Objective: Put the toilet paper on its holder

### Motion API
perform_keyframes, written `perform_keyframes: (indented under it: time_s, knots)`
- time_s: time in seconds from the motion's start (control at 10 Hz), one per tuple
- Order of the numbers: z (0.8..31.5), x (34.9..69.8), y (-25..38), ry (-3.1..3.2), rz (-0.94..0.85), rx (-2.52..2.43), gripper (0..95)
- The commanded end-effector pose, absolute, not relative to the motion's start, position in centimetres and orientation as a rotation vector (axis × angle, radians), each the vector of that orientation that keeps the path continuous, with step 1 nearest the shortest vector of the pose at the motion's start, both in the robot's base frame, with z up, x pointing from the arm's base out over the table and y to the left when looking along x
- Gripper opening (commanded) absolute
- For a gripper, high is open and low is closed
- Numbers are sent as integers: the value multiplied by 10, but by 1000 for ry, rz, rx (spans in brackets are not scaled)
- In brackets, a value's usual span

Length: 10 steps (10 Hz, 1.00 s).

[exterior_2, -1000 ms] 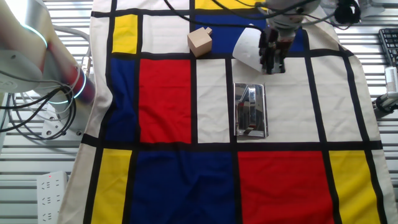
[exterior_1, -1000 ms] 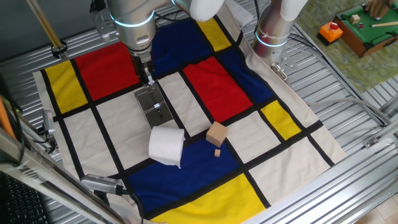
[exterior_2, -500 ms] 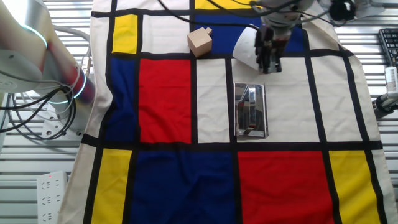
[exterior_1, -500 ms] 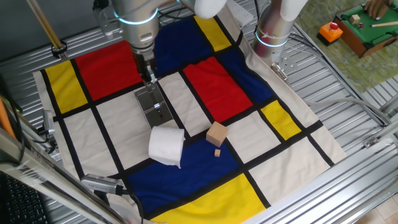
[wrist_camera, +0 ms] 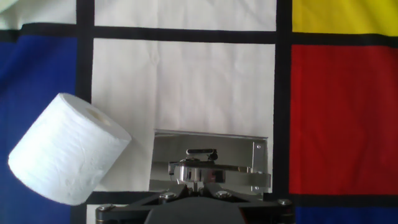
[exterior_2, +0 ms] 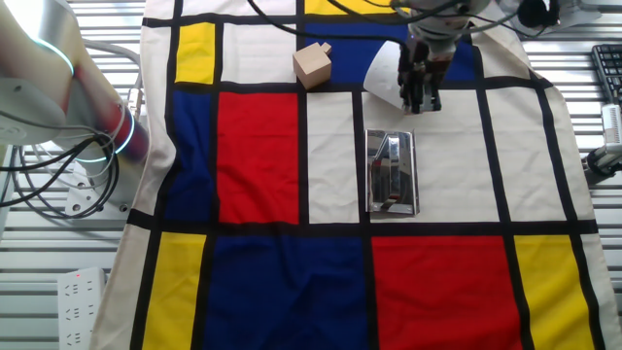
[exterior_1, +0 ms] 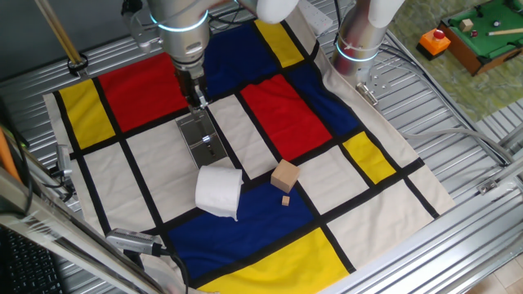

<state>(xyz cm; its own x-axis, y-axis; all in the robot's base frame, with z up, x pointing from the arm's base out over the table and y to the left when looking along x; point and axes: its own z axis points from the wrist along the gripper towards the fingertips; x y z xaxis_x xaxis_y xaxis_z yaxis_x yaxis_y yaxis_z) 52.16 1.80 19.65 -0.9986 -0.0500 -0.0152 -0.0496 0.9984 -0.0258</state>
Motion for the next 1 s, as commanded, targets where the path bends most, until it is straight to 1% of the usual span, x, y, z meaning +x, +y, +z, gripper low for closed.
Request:
perform_keyframes:
  time_s: [0.1, 0.4, 0.7, 0.8, 1.0]
  knots:
    - [193, 522, 28, 3112, -40, -154, 0]
    - [192, 522, 33, 3093, -57, -327, 0]
    - [194, 520, 35, 2868, -61, -1201, 0]
    - [194, 520, 36, 2788, -71, -1372, 0]
    - [192, 520, 39, 2481, -90, -1874, 0]
